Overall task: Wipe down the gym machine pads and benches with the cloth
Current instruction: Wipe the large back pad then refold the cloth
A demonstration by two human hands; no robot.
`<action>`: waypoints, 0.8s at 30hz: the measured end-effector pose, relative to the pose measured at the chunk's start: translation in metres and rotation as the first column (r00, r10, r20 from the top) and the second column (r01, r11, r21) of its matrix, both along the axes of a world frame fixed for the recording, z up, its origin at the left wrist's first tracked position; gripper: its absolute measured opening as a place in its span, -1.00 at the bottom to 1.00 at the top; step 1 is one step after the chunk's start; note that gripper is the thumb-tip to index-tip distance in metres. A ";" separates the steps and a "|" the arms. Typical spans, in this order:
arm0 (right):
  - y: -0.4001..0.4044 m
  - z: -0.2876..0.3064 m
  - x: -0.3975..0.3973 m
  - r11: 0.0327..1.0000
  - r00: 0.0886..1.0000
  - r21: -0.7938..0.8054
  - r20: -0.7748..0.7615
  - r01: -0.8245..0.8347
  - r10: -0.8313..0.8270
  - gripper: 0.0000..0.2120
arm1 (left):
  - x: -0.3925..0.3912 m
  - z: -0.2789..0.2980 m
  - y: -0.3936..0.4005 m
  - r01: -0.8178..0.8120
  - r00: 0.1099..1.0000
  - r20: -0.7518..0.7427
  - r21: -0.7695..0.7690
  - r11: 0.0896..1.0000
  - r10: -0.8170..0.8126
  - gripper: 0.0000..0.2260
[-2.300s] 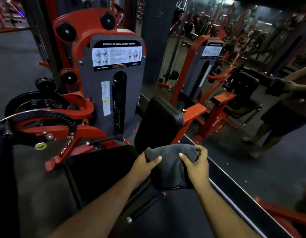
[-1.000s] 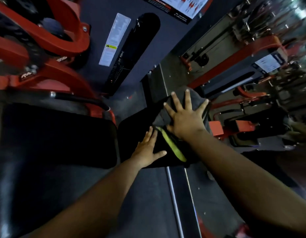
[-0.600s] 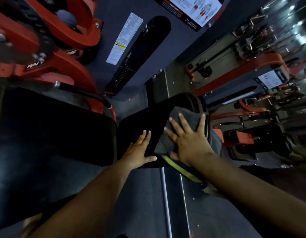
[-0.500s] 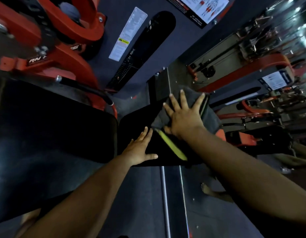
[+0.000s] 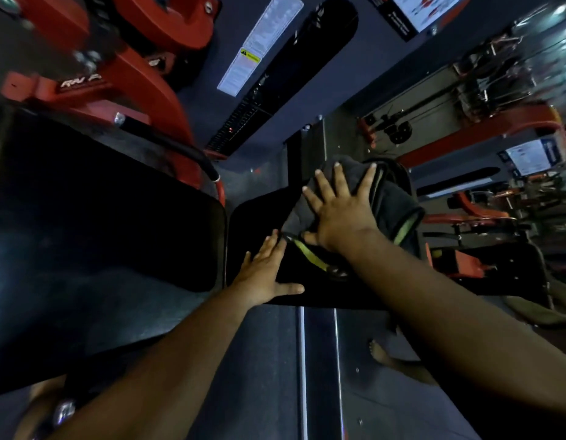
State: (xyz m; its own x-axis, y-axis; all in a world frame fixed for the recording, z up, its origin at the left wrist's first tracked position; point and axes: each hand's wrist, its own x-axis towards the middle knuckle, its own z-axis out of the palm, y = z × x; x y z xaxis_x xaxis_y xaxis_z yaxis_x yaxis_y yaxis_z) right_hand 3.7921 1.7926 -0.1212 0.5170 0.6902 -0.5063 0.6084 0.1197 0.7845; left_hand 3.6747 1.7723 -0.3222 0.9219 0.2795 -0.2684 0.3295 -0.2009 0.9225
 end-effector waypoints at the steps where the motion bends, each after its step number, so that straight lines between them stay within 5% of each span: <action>1: -0.001 0.001 0.000 1.000 1.000 -0.019 -0.010 -0.008 0.008 -0.10 | -0.002 -0.006 0.001 -0.012 1.000 -0.023 0.005 1.000 0.012 0.17; 8: -0.032 0.025 -0.001 0.998 0.998 -0.023 -0.009 -0.062 0.061 -0.15 | -0.011 -0.032 -0.003 -0.064 0.998 0.000 -0.046 0.997 0.064 0.23; 17: 0.039 -0.154 -0.015 0.971 0.991 -0.223 -0.122 -0.083 0.057 -0.22 | -0.043 -0.112 -0.036 -0.175 0.972 -0.174 -0.095 0.980 0.157 0.08; 24: 0.044 -0.223 -0.031 0.958 0.991 -0.268 -0.108 -0.106 0.080 -0.22 | -0.076 -0.152 -0.055 -0.264 0.954 -0.181 -0.126 0.956 0.239 -0.18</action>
State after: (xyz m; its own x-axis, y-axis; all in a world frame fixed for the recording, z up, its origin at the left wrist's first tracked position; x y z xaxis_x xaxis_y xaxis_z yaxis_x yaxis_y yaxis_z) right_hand 3.7613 1.8365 -0.3446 0.3975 0.5622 -0.7252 0.6544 0.3803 0.6536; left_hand 3.5987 1.7171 -0.4742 0.7674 0.4428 -0.4638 0.4990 0.0418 0.8656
